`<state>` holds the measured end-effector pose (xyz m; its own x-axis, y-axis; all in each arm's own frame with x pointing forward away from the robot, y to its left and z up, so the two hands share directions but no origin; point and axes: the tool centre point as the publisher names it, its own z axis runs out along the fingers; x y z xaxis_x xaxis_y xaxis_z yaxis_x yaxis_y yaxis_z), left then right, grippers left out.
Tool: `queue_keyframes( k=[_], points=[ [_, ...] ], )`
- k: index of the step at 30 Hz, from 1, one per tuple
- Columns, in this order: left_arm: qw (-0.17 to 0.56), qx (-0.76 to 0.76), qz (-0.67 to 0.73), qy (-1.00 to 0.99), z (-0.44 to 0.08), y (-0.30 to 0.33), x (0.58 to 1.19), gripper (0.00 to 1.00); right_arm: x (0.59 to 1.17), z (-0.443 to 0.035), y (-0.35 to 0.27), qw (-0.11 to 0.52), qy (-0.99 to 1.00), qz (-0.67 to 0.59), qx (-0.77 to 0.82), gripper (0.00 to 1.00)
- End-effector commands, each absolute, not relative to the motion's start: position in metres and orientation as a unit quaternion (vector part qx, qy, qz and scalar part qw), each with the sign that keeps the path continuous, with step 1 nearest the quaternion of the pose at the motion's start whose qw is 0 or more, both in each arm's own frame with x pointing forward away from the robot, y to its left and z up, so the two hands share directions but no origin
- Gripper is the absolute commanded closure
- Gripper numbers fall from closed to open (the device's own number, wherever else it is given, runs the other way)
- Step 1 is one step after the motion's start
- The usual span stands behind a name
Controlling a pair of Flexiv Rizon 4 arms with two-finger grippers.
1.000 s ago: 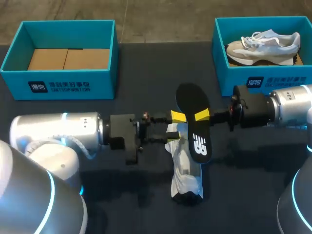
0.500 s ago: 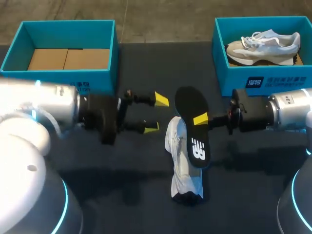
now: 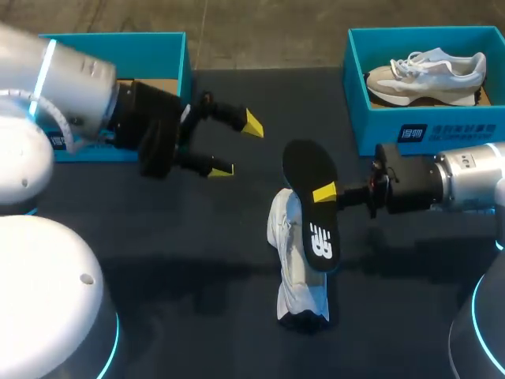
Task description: Take the shoe out of the shoebox, open the shoe tongue, remove and reinsert the insole, then place the shoe into the shoebox
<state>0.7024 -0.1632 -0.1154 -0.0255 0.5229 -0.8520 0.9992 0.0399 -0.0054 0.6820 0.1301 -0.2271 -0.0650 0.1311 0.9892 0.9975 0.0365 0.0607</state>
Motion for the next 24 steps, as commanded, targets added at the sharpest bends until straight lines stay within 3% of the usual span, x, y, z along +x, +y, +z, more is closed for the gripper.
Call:
queue_keyframes(
  k=[1, 6, 14, 24],
  points=[
    [0.272, 0.64, -0.27, 0.666, -0.113, -0.167, 0.706, 0.0, 0.681, -0.227, 0.131, 0.457, -0.555, -0.474, -0.509, 1.0],
    [0.272, 0.64, -0.27, 0.666, -0.113, -0.167, 0.706, 0.0, 0.681, -0.227, 0.131, 0.457, -0.555, -0.474, -0.509, 1.0],
    [0.108, 0.672, -0.23, 0.695, -0.1, -0.176, 0.743, 0.0, 0.681, -0.227, 0.131, 0.457, -0.555, -0.474, -0.509, 1.0],
    [0.004, 0.675, -0.147, 0.723, -0.104, -0.198, 0.762, 0.0, 0.681, -0.227, 0.131, 0.457, -0.555, -0.474, -0.509, 1.0]
  ],
)
